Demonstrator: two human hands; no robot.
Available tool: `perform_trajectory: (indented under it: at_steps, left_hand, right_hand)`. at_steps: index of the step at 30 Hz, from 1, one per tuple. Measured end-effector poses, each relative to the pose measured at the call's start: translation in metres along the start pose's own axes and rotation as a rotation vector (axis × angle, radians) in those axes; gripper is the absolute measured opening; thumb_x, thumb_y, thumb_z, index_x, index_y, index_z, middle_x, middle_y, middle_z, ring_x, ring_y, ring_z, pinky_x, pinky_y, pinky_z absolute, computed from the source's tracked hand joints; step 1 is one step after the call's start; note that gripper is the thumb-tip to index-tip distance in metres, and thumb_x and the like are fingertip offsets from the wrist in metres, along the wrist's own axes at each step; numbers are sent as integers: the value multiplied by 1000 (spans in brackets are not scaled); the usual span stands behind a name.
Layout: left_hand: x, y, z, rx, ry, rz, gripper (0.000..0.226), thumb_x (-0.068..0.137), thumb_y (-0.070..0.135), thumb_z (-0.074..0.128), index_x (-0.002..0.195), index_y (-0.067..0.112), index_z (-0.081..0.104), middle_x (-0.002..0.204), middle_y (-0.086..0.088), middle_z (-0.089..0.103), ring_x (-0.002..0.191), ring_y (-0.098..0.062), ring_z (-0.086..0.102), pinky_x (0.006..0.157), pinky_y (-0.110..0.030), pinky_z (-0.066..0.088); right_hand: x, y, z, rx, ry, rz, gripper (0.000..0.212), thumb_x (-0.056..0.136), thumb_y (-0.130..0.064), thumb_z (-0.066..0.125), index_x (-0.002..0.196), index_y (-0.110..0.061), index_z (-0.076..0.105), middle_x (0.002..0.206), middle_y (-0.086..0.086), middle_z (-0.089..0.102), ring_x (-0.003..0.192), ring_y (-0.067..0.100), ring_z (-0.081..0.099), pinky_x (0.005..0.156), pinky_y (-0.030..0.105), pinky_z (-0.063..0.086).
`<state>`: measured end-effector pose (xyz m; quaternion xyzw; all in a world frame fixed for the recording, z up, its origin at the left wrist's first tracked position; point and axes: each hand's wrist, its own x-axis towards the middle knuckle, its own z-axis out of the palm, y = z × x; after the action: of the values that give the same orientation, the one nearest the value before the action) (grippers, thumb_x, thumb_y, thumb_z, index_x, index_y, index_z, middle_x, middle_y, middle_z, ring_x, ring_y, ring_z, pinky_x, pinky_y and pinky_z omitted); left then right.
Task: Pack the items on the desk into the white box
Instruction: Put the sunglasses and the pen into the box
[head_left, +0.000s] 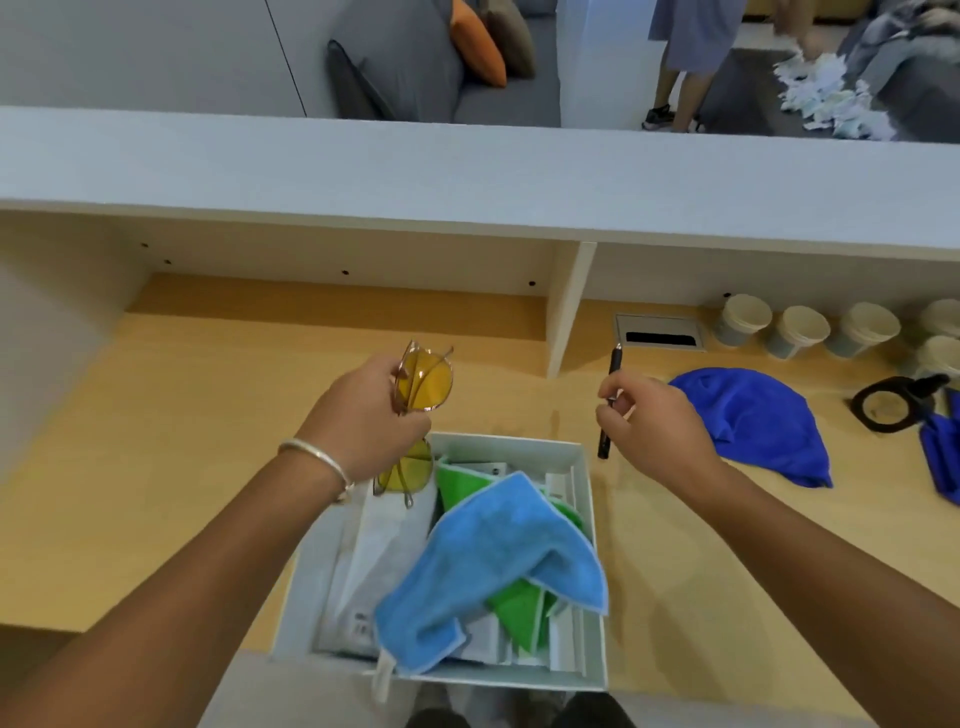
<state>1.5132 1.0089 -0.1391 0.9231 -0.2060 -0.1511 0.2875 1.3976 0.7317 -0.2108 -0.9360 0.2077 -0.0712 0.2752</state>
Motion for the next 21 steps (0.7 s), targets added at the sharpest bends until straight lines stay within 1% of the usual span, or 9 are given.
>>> perform_trajectory:
  at_steps: [3,6,8,10,13,15,17,19,21]
  left_hand:
    - [-31,-30,-4,65,-84,-29,26,78,25,65,100,23,52,79,1,62,68,-15,59,56,-29,45]
    - [-48,-56,4,152,-170,-69,22,81,26,61,97,17,51,84,-3,60,75,-22,58,59,-30,43]
    - [-56,-67,13,213,-215,-101,21,83,28,60,90,15,45,80,-3,53,71,-22,53,54,-31,37]
    - [-60,-74,23,267,-249,-138,23,85,29,58,89,16,40,76,0,47,68,-21,49,52,-31,32]
    - [-62,-81,38,317,-266,-191,27,84,28,57,100,14,41,78,0,46,76,-24,51,62,-29,38]
    - [-61,-83,44,347,-272,-225,42,84,26,57,118,9,40,90,-3,54,84,-27,57,66,-30,39]
    - [-60,-84,49,376,-288,-250,68,84,26,58,139,3,25,116,-11,58,98,-30,61,69,-31,41]
    - [-59,-85,53,384,-301,-260,86,84,28,60,147,2,8,127,-14,55,104,-30,61,70,-31,42]
    - [-59,-86,55,381,-307,-267,93,85,28,61,149,3,-1,129,-15,55,104,-30,61,72,-32,44]
  right_hand:
    - [-28,-35,-5,46,2,-40,9,85,-30,60,91,-36,57,79,-12,59,68,7,55,59,30,45]
    - [-55,-68,4,67,-37,-87,10,84,-28,61,89,-36,58,76,-10,60,64,4,54,59,32,48]
    - [-71,-87,15,65,-98,-111,8,84,-29,62,89,-35,59,74,-10,61,67,3,54,60,30,48]
    - [-85,-104,29,53,-177,-120,7,83,-31,61,89,-34,58,74,-10,62,70,2,55,63,29,48]
    - [-98,-122,53,-4,-295,-126,7,84,-33,58,91,-33,58,73,-10,63,71,6,57,66,31,49]
    - [-102,-131,69,-22,-330,-132,7,85,-33,57,92,-31,59,70,-11,60,70,9,57,66,31,49]
    - [-103,-137,83,-48,-342,-146,9,86,-36,56,93,-30,58,68,-12,55,70,13,56,64,30,47]
    - [-102,-140,96,-100,-346,-164,14,87,-40,56,96,-29,58,70,-12,52,72,13,54,65,30,46]
    - [-101,-143,105,-124,-356,-159,20,87,-44,57,100,-29,58,74,-10,54,76,15,56,67,30,48]
